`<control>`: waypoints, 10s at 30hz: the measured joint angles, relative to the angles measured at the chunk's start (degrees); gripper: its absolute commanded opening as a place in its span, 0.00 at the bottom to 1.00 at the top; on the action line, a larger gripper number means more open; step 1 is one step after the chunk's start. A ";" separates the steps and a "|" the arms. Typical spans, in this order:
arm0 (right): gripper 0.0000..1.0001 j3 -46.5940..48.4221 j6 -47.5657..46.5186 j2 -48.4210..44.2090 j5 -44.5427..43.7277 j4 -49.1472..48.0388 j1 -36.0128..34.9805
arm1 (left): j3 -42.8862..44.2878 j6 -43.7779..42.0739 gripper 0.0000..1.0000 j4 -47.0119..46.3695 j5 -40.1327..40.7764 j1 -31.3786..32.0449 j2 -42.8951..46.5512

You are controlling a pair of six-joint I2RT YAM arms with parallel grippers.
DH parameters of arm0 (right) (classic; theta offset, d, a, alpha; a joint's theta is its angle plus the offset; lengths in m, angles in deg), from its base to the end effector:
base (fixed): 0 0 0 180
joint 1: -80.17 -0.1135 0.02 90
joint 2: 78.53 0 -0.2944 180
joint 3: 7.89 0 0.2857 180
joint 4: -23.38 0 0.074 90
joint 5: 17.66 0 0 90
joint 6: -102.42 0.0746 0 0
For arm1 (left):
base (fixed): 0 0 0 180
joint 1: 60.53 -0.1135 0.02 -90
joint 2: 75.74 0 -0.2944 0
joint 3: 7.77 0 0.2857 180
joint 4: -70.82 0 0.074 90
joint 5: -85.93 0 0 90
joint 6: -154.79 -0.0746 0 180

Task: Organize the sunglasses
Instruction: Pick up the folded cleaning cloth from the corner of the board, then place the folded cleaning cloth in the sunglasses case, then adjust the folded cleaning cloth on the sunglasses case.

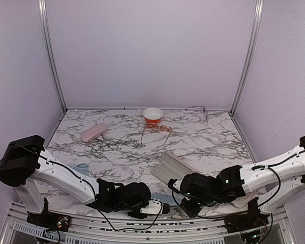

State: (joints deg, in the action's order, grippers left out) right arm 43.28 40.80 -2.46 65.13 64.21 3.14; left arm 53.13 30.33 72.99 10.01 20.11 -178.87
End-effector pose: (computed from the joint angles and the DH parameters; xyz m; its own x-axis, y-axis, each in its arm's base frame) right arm 0.0695 0.2601 0.1440 -0.6340 -0.6519 -0.4160 -0.7432 0.6624 0.0947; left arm 0.0834 -0.3947 0.1058 0.4317 0.7555 -0.4928 0.8302 -0.1191 0.5446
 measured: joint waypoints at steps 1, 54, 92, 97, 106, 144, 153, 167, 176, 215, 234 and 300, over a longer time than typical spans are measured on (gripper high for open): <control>0.00 0.00 0.15 -0.24 -0.07 0.26 0.00 | 0.20 0.37 0.00 0.09 -0.15 -0.15 0.11; 0.00 9.11 2.23 -0.66 -17.86 10.80 9.46 | 22.71 -5.66 0.00 5.73 -4.68 -16.22 -4.59; 0.00 9.77 -1.97 4.90 -17.66 6.73 17.22 | 29.49 -6.03 0.00 7.30 -4.63 -19.39 -11.82; 0.00 8.68 -1.95 4.98 -15.43 5.75 17.22 | 29.35 -6.19 0.00 8.50 -4.63 -19.39 -12.02; 0.00 8.24 -1.55 6.38 -13.18 4.46 17.22 | 28.50 -6.32 0.00 9.16 -4.63 -19.39 -12.13; 0.00 8.24 1.60 11.93 -9.40 3.23 14.51 | 23.21 -6.78 0.00 8.13 -5.92 -19.47 -12.28; 0.05 8.26 1.60 12.13 -9.62 3.06 14.19 | 22.01 -6.95 0.03 6.23 -5.90 -19.50 -12.17; 0.18 8.28 1.25 12.52 -8.74 2.29 13.55 | 20.22 -8.90 0.13 5.07 -4.57 -19.52 -11.13; 0.29 8.28 1.42 12.02 -8.13 3.23 12.74 | 19.10 -8.33 0.17 5.14 -4.76 -19.43 -10.16; 0.26 18.14 -0.13 13.29 -11.58 1.92 9.35 | 1.70 22.38 0.31 -0.55 -4.42 -23.91 10.16; 0.23 30.34 -4.04 28.61 -10.99 2.01 14.47 | -19.10 32.39 0.34 -6.27 -0.39 -24.30 29.57; 0.00 35.58 -12.39 38.03 -14.95 1.57 13.55 | -19.71 32.74 0.34 -9.53 -0.52 -24.30 29.40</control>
State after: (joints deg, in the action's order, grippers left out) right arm 78.86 28.41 35.57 50.18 65.78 16.69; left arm 33.42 63.07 63.46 9.49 -4.19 -149.47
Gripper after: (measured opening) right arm 0.008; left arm 0.343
